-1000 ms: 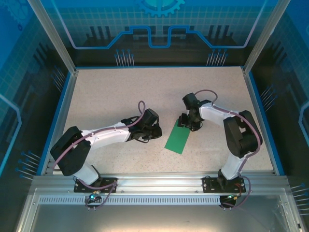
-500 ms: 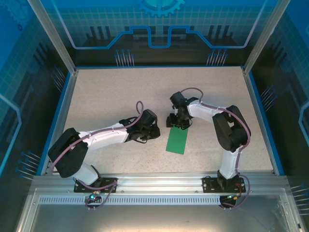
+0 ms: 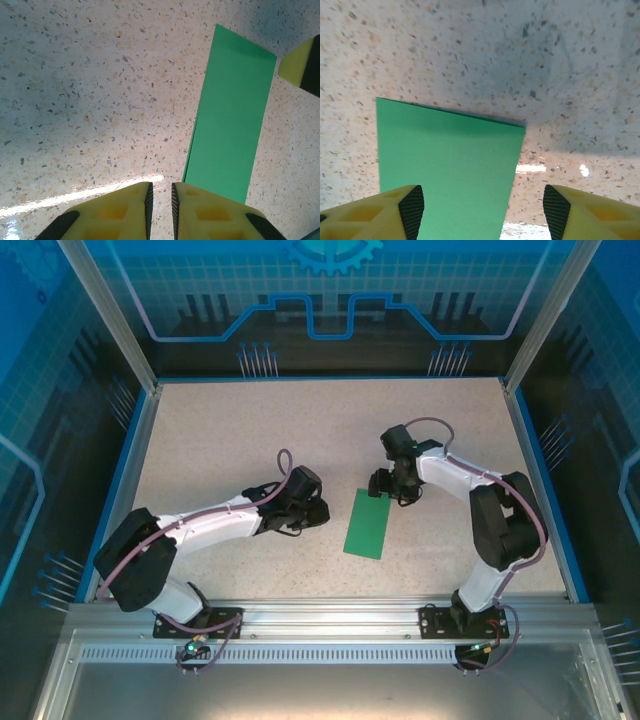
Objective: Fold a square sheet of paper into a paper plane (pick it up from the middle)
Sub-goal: Rotate the square sheet of paper at the center of the table.
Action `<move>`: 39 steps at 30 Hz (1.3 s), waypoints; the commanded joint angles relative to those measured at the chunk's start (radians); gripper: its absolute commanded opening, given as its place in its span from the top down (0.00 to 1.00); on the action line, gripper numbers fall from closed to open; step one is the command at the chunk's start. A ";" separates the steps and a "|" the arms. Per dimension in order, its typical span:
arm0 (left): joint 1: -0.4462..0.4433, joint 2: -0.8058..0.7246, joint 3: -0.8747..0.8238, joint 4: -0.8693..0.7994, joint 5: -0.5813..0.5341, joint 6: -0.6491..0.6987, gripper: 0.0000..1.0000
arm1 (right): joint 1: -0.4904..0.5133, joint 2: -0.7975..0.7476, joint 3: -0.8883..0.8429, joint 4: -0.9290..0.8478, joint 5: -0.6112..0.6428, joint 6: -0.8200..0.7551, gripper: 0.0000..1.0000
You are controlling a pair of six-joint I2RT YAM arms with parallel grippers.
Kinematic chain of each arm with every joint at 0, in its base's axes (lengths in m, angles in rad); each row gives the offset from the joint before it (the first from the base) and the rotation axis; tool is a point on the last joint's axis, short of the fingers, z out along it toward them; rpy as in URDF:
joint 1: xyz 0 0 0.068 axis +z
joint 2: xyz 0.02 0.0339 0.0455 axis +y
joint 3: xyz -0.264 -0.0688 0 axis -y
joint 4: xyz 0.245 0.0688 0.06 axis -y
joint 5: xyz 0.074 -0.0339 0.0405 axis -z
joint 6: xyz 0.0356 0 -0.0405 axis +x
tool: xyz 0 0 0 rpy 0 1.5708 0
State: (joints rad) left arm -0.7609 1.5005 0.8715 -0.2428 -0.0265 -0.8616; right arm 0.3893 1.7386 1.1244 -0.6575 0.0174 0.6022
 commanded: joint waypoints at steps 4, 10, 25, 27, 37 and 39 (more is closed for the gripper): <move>0.010 -0.010 -0.006 -0.009 -0.003 0.018 0.77 | 0.023 0.068 -0.002 0.025 -0.060 0.008 0.31; 0.009 -0.009 -0.003 -0.016 -0.004 0.018 0.77 | 0.051 0.110 0.019 0.028 -0.075 0.013 0.31; 0.010 0.001 0.003 -0.019 0.002 0.018 0.77 | 0.106 0.062 0.053 -0.028 -0.005 0.001 0.32; 0.011 0.001 0.002 -0.018 0.005 0.018 0.77 | 0.106 0.032 0.054 -0.048 0.009 -0.011 0.32; 0.008 0.017 -0.023 0.045 0.159 -0.005 0.67 | 0.101 -0.234 -0.174 0.016 -0.184 -0.043 0.53; 0.009 0.018 -0.035 0.058 0.198 -0.015 0.66 | 0.101 -0.257 -0.225 0.049 -0.243 -0.037 0.60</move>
State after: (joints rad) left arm -0.7563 1.5082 0.8600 -0.2119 0.0834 -0.8642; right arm 0.4854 1.4906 0.9623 -0.6361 -0.1062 0.5663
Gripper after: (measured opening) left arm 0.341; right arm 0.424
